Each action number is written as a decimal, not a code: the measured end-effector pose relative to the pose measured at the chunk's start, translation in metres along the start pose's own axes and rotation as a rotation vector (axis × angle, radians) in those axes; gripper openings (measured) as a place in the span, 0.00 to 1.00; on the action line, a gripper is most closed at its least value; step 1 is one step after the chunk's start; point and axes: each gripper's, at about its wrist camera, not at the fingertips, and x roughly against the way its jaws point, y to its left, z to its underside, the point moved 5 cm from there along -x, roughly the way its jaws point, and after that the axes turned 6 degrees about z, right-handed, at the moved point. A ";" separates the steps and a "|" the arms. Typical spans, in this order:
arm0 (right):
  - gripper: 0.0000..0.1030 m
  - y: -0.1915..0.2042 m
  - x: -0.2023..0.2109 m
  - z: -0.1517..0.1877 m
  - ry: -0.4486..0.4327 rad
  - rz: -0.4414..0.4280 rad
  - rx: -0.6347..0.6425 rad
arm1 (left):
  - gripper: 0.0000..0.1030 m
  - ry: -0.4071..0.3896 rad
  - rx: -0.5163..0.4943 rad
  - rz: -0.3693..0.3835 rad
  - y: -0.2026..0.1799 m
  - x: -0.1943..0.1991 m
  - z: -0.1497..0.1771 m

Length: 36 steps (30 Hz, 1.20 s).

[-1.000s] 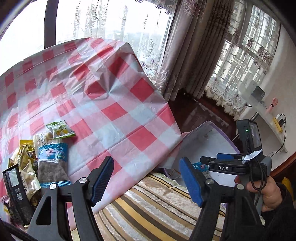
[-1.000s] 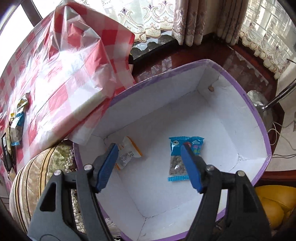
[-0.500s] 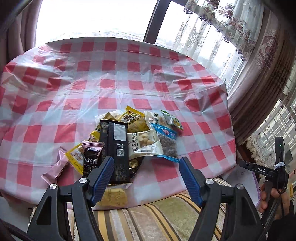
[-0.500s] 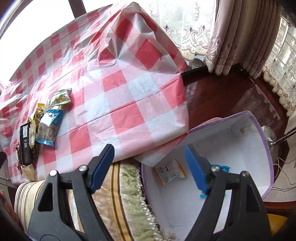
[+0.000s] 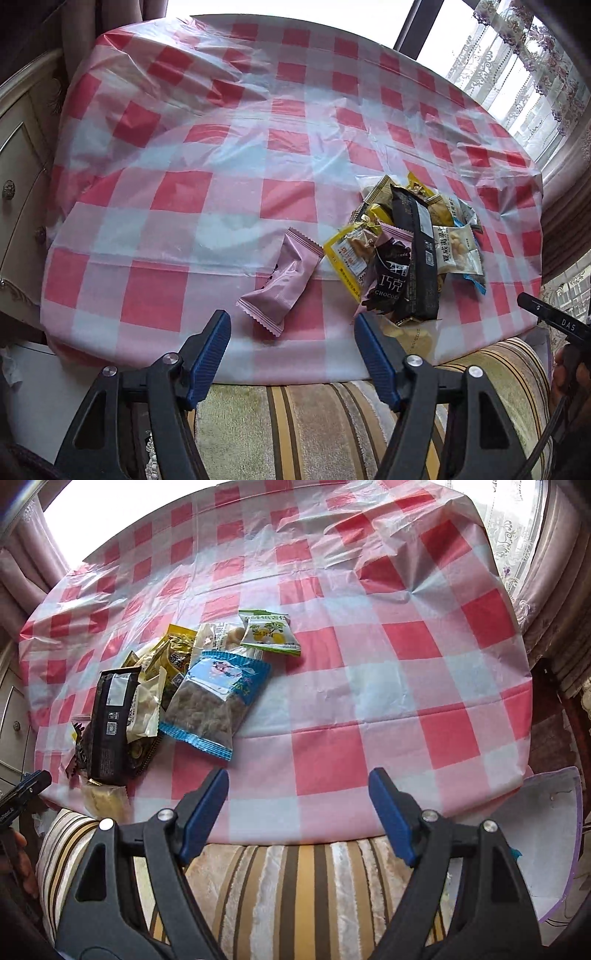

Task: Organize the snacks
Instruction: 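Grasp the pink bar with the left tool while the right tool grasps another blue bag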

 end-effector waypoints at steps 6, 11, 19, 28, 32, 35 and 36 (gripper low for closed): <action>0.78 0.024 -0.015 -0.006 0.026 0.028 0.038 | 0.65 0.067 -0.138 -0.100 -0.002 -0.031 -0.012; 0.78 0.040 -0.028 -0.012 0.053 0.014 0.040 | 0.49 0.106 -0.192 -0.132 0.001 -0.056 -0.019; 0.78 0.056 -0.035 -0.035 0.020 -0.004 -0.001 | 0.24 0.091 -0.232 -0.123 -0.008 -0.060 -0.020; 0.78 0.068 -0.055 -0.054 0.009 -0.042 -0.107 | 0.23 0.057 -0.250 -0.125 -0.012 -0.054 -0.017; 0.78 0.070 -0.070 -0.057 0.036 -0.020 -0.137 | 0.23 0.031 -0.262 -0.133 -0.014 -0.049 -0.018; 0.77 0.072 -0.078 -0.056 0.054 -0.006 -0.133 | 0.23 0.004 -0.274 -0.142 -0.016 -0.043 -0.021; 0.72 0.073 -0.078 -0.055 0.049 -0.008 -0.127 | 0.23 -0.005 -0.274 -0.145 -0.016 -0.040 -0.023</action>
